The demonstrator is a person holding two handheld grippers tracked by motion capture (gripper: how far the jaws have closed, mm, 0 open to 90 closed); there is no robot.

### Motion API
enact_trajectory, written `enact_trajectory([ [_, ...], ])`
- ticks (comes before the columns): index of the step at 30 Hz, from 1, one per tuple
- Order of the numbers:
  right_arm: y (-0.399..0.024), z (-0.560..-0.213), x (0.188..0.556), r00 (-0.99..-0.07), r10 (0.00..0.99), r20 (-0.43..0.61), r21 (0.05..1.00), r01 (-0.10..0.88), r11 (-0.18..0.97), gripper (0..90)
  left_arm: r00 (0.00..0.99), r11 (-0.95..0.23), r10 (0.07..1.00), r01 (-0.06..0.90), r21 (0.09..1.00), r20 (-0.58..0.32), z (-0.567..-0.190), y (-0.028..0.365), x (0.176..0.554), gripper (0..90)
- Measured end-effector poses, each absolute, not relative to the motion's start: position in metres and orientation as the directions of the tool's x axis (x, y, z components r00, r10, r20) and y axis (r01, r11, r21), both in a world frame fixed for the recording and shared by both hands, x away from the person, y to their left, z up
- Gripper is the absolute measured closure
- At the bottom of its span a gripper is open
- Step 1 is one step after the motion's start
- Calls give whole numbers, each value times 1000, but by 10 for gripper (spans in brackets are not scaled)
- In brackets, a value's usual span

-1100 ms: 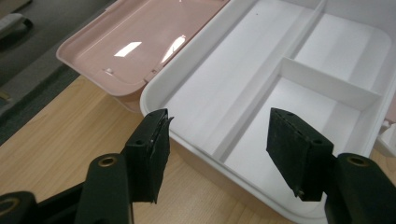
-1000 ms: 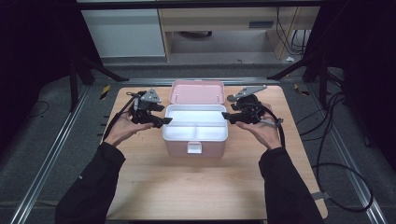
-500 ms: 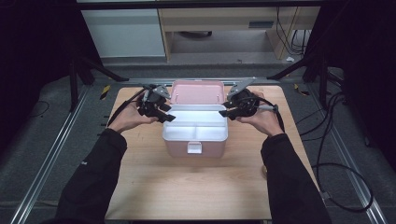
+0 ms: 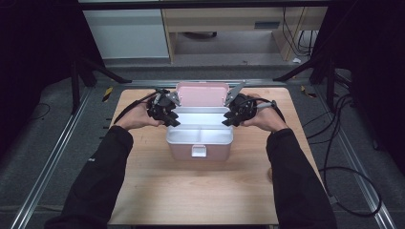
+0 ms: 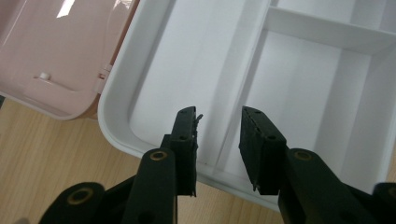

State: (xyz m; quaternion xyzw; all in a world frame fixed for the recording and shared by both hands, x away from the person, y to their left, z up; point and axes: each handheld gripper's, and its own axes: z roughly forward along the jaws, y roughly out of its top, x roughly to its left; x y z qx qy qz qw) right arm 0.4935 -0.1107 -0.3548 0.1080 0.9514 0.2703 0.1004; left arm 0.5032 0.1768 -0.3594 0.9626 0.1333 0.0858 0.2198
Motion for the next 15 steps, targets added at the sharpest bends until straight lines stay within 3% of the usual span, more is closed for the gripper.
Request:
enact_trajectory([
  [15,-99,-371,503,-979,179,-102,428,120,896,755,973,-908,218,171,383,83,-374,175,508,789],
])
